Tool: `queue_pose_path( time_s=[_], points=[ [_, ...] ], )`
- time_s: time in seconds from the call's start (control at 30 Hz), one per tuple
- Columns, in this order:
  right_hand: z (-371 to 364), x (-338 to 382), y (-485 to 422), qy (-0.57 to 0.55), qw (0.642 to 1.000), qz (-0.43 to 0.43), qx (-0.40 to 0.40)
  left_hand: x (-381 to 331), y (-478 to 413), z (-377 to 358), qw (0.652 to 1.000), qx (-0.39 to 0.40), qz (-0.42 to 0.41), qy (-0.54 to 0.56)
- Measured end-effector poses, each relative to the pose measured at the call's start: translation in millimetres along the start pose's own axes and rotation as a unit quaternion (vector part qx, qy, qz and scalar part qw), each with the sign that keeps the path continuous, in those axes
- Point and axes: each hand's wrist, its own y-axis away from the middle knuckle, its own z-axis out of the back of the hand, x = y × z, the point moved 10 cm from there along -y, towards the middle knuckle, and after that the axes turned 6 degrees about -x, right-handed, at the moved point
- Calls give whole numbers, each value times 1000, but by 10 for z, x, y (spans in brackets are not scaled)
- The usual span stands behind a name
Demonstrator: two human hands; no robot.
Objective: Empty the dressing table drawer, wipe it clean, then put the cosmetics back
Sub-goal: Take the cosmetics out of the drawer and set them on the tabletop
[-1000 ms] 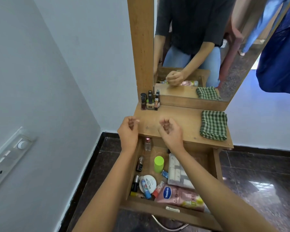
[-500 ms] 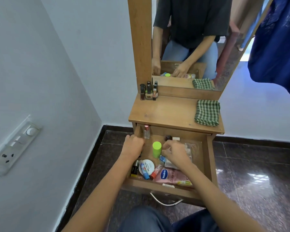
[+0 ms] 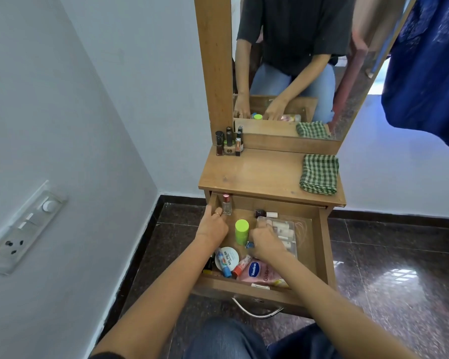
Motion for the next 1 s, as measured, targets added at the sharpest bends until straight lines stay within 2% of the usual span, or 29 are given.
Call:
queue_pose_path(
  time_s=[0.2, 0.27, 0.37, 0.47, 0.6, 0.77, 0.83, 0.9, 0.93, 1.0],
  points=[
    [-45, 261, 222, 50, 983, 174, 11, -10, -115, -29, 999, 16, -26, -39],
    [-53, 297, 254, 69, 977, 203, 6, -9, -131, -81, 997, 35, -28, -56],
    [-46, 312, 253, 59, 975, 215, 2, -17, -136, -164, 996, 58, -32, -64],
    [-5, 322, 281, 43, 972, 232, -4, -10, -133, -109, 996, 44, -45, -69],
    [78, 263, 319, -42, 973, 228, 1, 86, -58, 21, 997, 41, -47, -35],
    [222, 115, 337, -201, 961, 189, 15, 363, 55, 149, 993, 29, -1, 118],
    [364, 43, 344, -262, 950, 172, -3, 524, 114, 209, 974, 9, 28, 225],
    [493, -33, 344, -314, 937, 149, -18, 691, 178, 198, 936, -9, 58, 348],
    [556, -65, 339, -339, 931, 136, -26, 759, 205, 172, 909, -16, 70, 412],
    [676, -138, 321, -410, 905, 102, -44, 846, 250, 145, 826, -37, 83, 556]
  ],
)
